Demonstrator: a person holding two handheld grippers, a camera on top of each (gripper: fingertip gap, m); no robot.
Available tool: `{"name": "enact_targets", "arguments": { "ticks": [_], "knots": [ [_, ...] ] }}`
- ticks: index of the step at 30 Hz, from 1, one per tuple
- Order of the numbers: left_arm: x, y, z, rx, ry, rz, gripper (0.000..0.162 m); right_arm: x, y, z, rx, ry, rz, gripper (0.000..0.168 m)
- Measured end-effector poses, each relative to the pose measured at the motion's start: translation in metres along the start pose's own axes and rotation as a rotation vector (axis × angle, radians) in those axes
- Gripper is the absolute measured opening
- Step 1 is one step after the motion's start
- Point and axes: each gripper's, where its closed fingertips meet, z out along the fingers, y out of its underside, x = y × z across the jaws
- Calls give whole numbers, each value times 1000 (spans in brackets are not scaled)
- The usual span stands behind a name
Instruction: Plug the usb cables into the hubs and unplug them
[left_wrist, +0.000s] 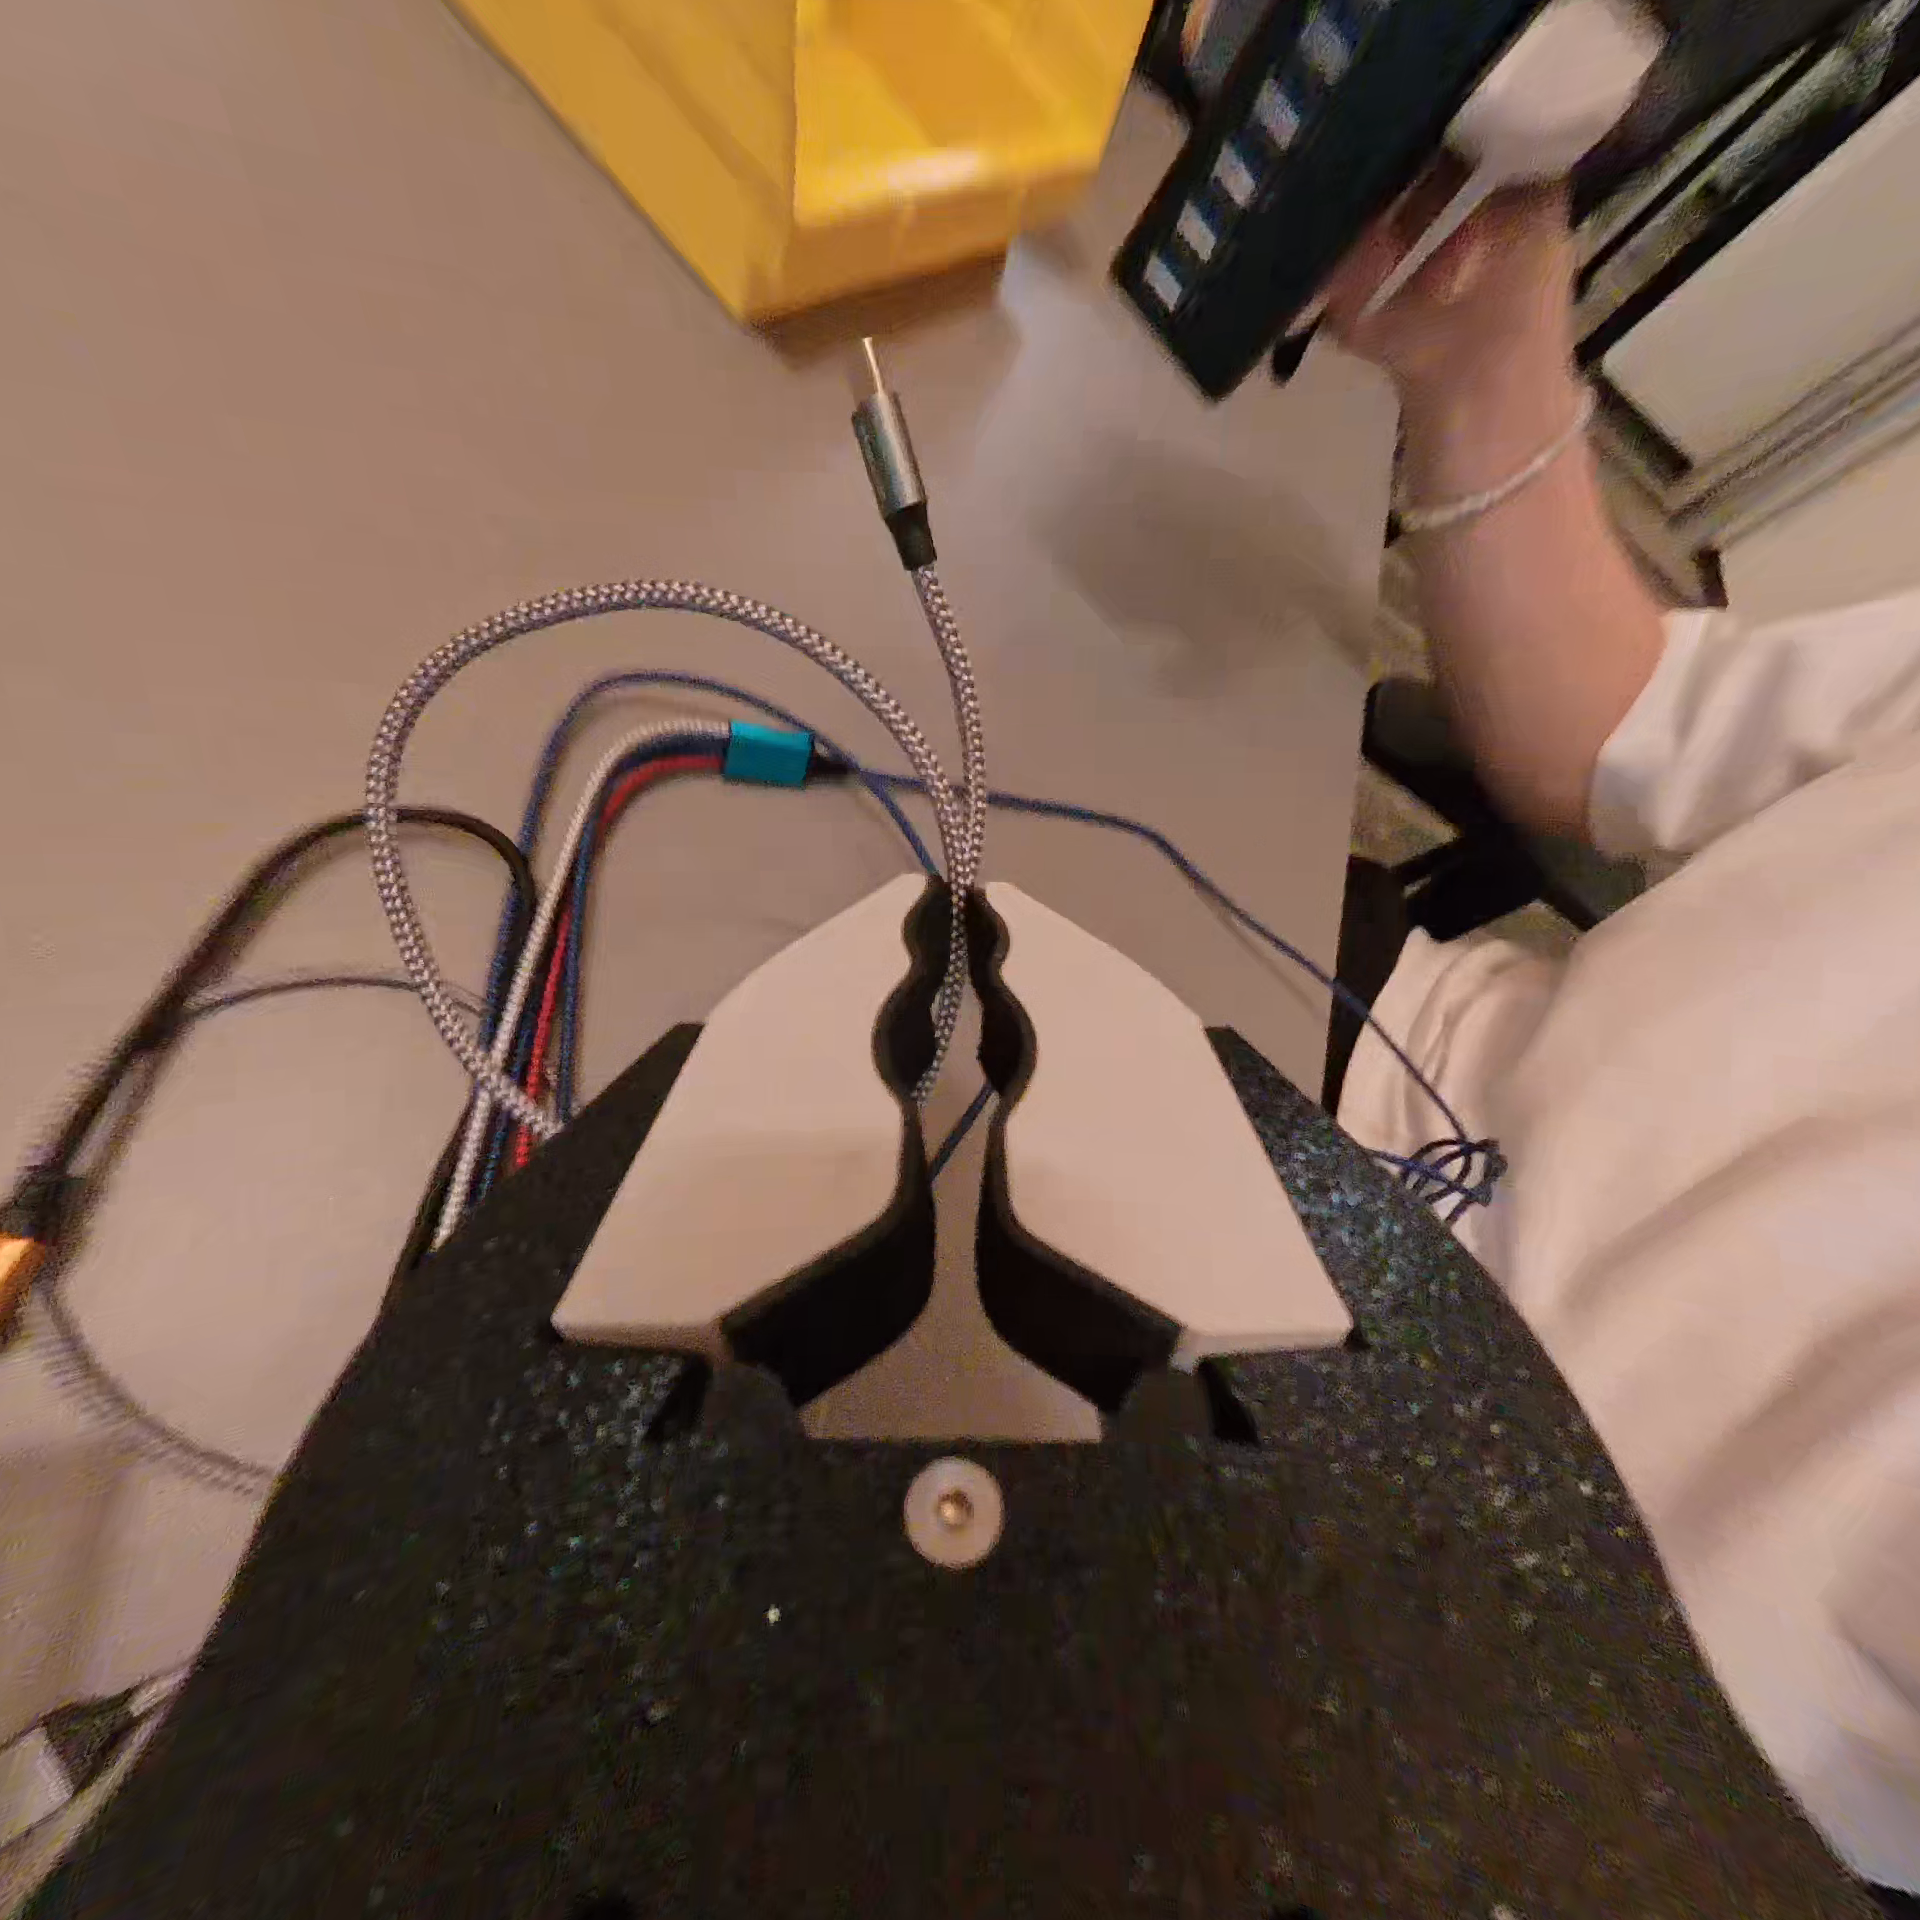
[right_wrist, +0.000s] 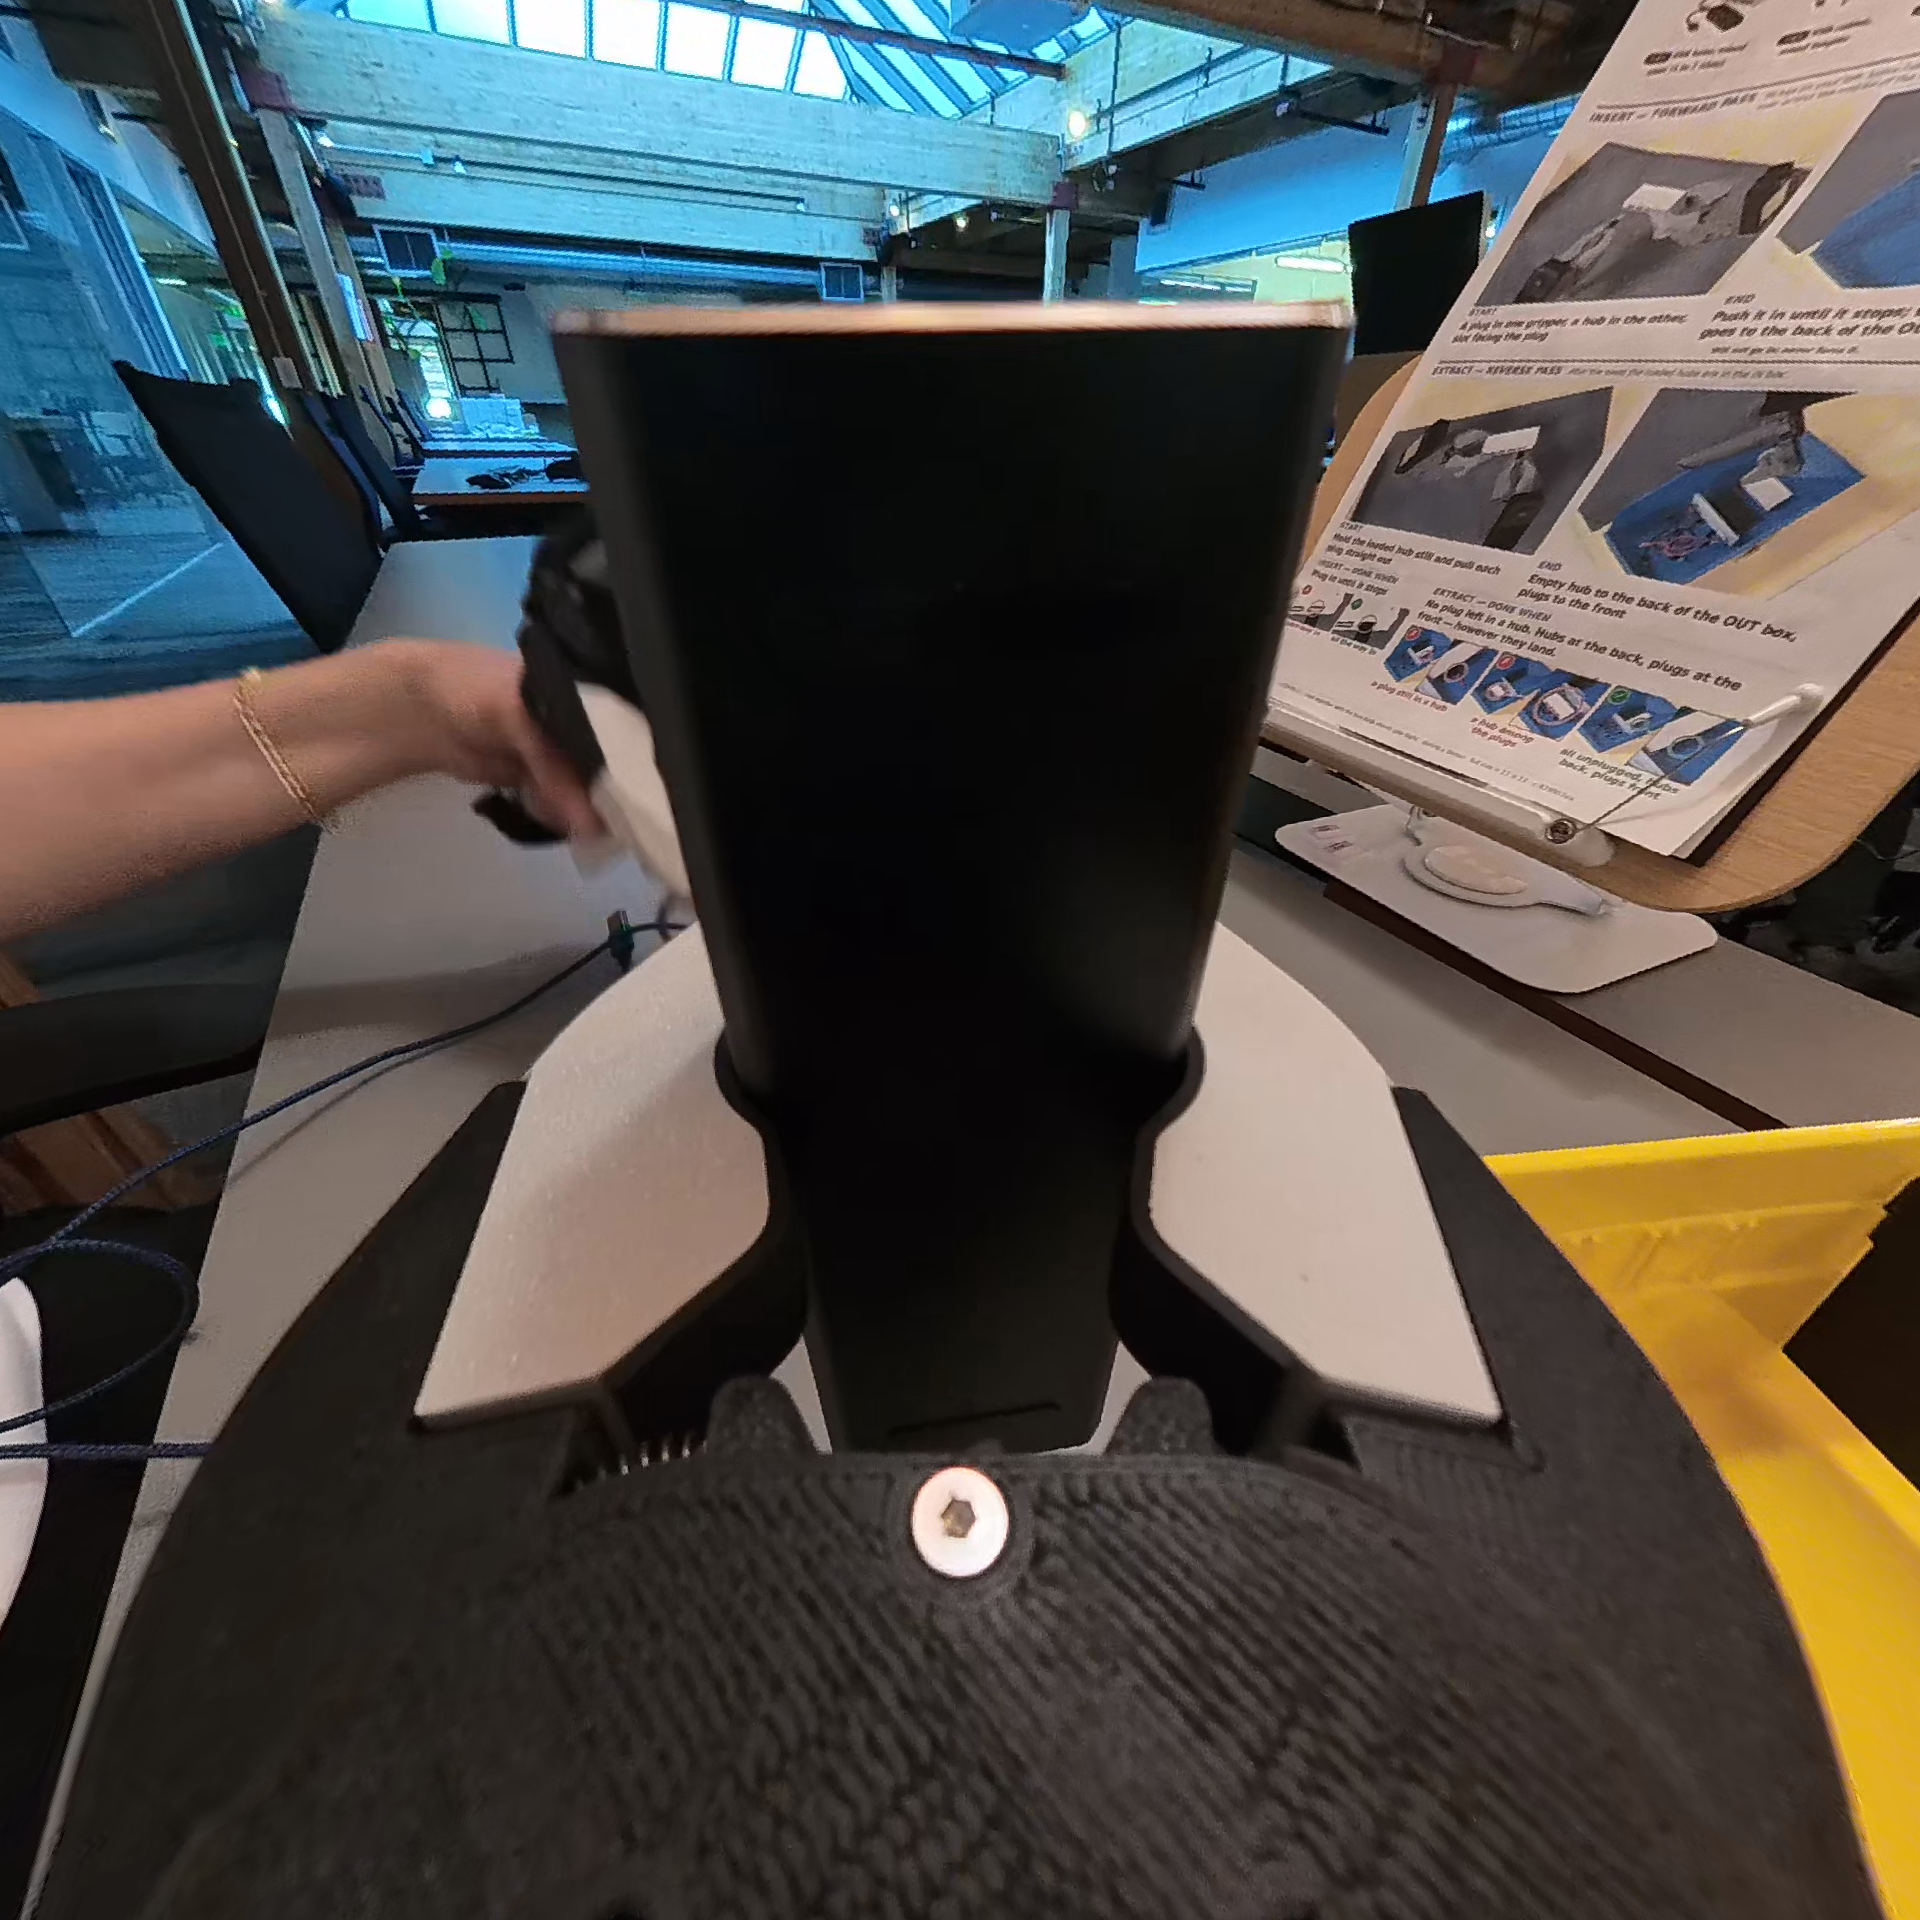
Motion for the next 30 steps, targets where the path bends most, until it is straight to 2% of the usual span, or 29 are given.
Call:
{"name": "enact_targets", "arguments": {
  "ticks": [2,7,15,17,20,22,25,28,30],
  "knots": [
    [8,-34,-46,164,-38,40,3,2,-1,-2,3,7,1,73],
    [13,-103,-168,479,-296,165,2,4,-2,-3,19,2,21,73],
    [76,-207,-310,873,-431,359,2,4,1,-2,6,4,18,73],
    [78,-229,-348,922,-554,401,2,3,2,-1,1,4,17,73],
    [58,-247,-391,897,-719,407,2,2,3,0,-8,1,6,73],
    [35,-247,-409,830,-857,417,2,2,2,-1,-8,1,4,73],
    [5,-237,-409,738,-909,404,2,3,2,-2,-5,3,7,73],
    [-26,-210,-389,588,-945,412,2,5,2,-3,-6,6,9,73],
    [-54,-180,-358,440,-911,398,3,5,2,-3,-5,5,12,73]
  ]
}}
